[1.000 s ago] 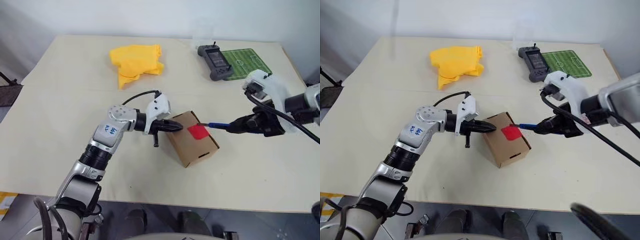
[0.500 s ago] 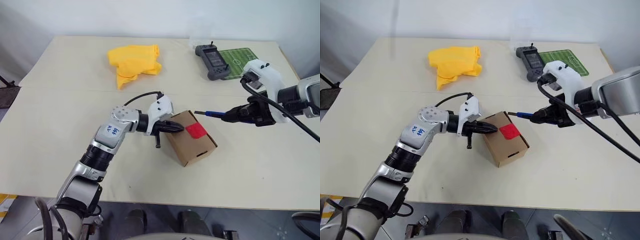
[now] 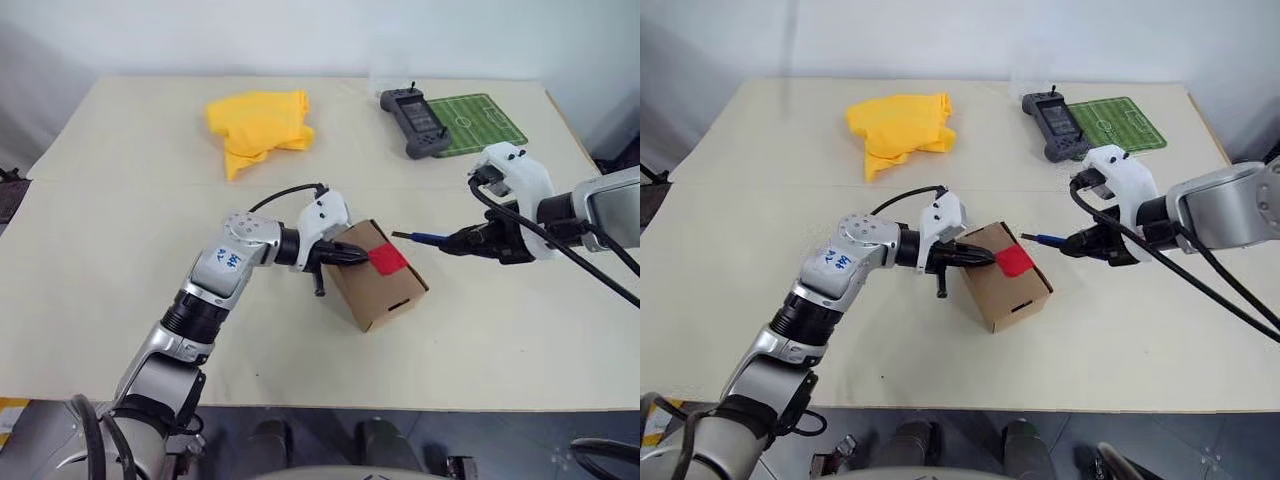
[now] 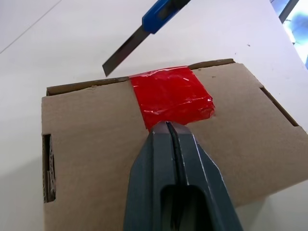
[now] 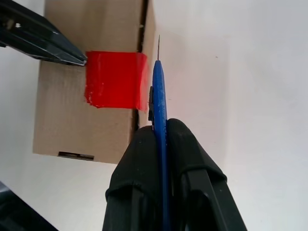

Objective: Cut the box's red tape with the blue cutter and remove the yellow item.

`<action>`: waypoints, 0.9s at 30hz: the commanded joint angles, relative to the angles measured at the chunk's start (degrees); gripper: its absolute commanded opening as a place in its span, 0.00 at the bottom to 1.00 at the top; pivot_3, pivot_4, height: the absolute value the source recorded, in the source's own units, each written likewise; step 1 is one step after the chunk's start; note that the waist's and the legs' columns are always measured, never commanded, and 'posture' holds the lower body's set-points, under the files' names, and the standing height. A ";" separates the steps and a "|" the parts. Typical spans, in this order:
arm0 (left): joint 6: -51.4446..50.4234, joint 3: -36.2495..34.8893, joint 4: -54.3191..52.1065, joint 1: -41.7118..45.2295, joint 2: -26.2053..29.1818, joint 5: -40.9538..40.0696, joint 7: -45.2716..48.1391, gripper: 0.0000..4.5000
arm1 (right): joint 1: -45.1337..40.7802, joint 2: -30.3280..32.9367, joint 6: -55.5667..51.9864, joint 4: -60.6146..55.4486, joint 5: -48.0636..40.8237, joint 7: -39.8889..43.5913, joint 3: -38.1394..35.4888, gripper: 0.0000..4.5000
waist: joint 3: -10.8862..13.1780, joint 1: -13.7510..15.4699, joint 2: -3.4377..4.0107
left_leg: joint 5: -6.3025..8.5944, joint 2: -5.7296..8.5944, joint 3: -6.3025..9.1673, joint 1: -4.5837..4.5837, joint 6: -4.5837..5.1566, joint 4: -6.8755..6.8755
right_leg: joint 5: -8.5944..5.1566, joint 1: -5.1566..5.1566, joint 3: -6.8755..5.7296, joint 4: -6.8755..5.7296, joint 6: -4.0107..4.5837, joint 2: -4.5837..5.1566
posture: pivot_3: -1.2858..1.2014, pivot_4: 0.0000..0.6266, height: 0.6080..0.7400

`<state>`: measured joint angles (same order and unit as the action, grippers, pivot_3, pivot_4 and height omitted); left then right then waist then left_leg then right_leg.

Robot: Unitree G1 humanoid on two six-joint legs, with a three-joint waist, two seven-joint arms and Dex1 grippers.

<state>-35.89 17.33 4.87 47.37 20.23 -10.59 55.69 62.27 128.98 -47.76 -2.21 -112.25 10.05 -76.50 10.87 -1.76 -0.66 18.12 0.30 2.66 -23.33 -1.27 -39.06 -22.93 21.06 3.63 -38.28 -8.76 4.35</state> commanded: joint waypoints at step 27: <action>-9.28 0.07 -3.85 -1.46 0.24 -1.20 -4.74 0.00 | 7.09 0.02 8.14 -5.50 -0.75 -3.38 -5.44 0.01 | -0.21 -0.11 -0.35 | -0.01 -0.03 -0.43 0.12 0.06 -0.16 | 0.12 0.24 0.82 -0.33 -0.22 -0.15 | 0.52 0.24 1.00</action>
<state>-44.06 16.75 1.48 46.98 19.90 -11.86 51.20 69.45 128.97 -40.97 -6.83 -112.26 6.75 -79.36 10.66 -1.88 -1.01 18.11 0.26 2.20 -23.21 -1.21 -39.22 -22.82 21.33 4.50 -38.63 -8.98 4.19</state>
